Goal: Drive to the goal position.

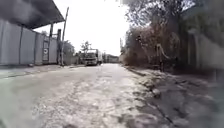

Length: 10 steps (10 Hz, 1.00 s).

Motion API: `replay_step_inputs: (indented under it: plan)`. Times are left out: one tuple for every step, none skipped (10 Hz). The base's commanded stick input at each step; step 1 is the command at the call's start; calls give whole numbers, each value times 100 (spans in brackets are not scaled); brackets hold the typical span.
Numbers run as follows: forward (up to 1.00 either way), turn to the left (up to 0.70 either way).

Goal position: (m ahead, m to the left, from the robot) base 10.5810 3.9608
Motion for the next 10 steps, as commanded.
replay_step_inputs:
  plan:
    - [100,0]
    - [100,0]
    - [100,0]
    - [100,0]
    - [100,0]
    - [100,0]
    - [100,0]
    - [100,0]
    - [100,0]
    - [100,0]
